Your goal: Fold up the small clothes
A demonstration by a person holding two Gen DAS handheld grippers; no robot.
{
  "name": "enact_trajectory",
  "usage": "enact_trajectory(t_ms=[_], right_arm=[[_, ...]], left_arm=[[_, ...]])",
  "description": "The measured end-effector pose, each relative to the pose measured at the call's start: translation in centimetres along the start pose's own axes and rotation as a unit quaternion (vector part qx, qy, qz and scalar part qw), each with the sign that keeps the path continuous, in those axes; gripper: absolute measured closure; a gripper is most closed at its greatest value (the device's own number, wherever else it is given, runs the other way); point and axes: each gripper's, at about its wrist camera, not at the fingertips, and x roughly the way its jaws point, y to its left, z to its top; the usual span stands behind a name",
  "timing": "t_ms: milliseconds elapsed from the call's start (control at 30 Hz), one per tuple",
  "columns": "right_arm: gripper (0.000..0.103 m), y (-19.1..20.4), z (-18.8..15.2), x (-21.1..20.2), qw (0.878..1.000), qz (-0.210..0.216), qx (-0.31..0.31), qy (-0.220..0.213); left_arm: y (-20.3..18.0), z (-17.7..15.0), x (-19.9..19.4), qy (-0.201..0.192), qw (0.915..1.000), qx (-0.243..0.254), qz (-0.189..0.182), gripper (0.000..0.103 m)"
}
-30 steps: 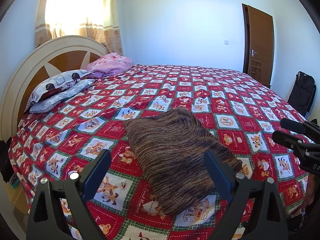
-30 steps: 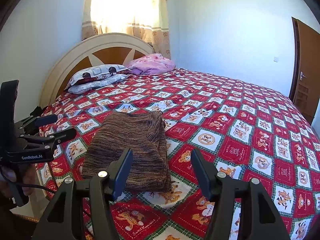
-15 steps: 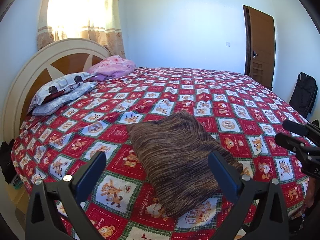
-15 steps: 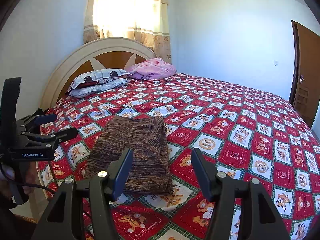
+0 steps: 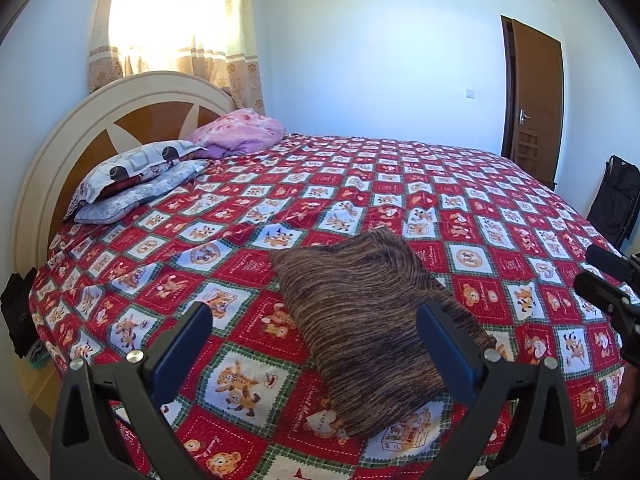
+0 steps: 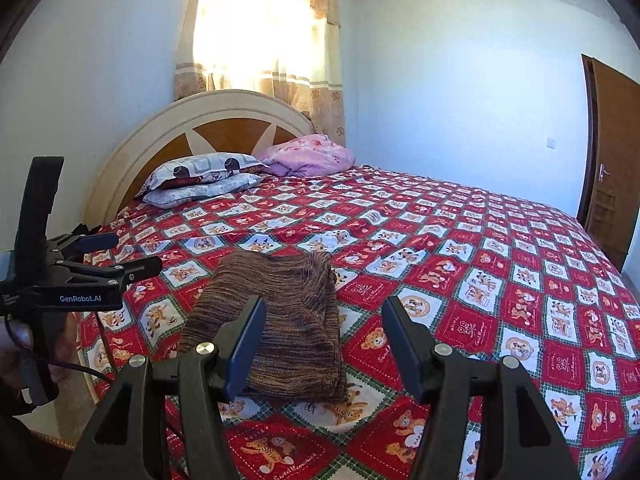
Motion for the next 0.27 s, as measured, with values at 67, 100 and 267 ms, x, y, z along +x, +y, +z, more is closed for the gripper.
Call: enact_trajectory(t_ms=[67,100,267], right_arm=[[0.042,0.02,-0.07,0.07,1.0,0.002,-0.001,0.002],[0.042,0.05,-0.1,0.11,1.0,0.002,-0.002,0.003],[0.041,0.23,-0.16,0.16,1.0,0.004,-0.003,0.004]], left_arm=[[-0.04,0.01,-0.3,-0.011,0.9999,0.004,0.003,0.0],[-0.12,0.06,-0.42,-0.017,0.9998,0.007,0.007,0.0],[-0.14,0.26,-0.65,-0.029,0.9994,0.012,0.014,0.0]])
